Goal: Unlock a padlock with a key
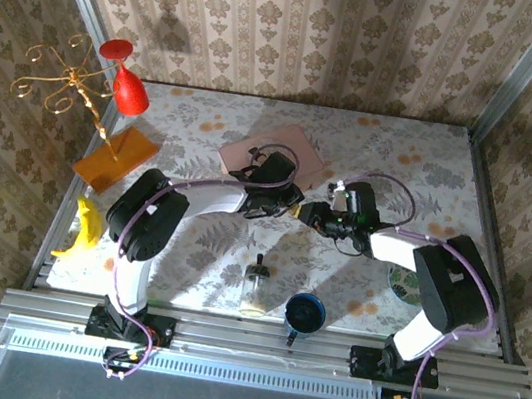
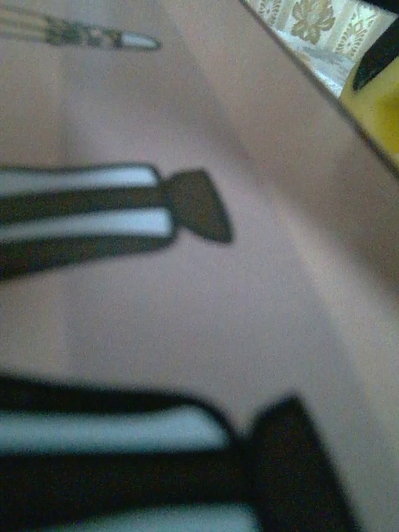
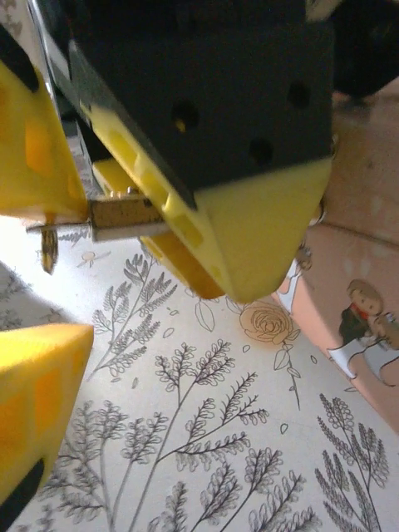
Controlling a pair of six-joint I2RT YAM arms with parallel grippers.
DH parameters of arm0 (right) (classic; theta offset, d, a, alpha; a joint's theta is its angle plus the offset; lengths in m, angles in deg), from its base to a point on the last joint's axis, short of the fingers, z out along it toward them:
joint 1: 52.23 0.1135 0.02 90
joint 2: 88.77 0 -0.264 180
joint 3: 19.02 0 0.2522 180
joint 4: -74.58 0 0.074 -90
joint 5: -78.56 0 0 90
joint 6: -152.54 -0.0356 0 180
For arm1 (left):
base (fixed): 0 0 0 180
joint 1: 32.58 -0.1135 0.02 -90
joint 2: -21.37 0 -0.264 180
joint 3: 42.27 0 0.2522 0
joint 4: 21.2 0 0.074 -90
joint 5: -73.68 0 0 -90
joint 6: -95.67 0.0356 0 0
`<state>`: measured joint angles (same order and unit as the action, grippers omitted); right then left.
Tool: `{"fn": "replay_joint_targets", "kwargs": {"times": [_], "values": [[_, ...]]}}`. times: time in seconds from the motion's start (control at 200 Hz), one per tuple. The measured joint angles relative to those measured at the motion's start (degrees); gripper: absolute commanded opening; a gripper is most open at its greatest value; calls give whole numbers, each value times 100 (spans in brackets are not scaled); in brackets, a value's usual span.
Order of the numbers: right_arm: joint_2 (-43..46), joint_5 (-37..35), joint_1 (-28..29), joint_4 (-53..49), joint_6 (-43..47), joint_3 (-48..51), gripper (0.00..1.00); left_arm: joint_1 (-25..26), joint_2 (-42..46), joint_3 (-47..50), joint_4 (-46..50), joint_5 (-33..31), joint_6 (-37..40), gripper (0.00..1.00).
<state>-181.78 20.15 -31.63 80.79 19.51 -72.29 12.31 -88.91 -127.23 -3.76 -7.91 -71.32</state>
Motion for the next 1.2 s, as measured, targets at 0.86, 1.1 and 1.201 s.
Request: {"fn": "replay_joint_targets", "kwargs": {"times": [0.86, 1.1, 1.201], "values": [[776, -706, 243, 214, -66, 444, 26, 85, -4, 9, 101, 258, 2, 0], [793, -918, 409, 262, -127, 511, 26, 90, -35, 9, 98, 278, 2, 0], [793, -1027, 472, 286, -199, 557, 26, 90, -35, 9, 98, 278, 2, 0]]}}
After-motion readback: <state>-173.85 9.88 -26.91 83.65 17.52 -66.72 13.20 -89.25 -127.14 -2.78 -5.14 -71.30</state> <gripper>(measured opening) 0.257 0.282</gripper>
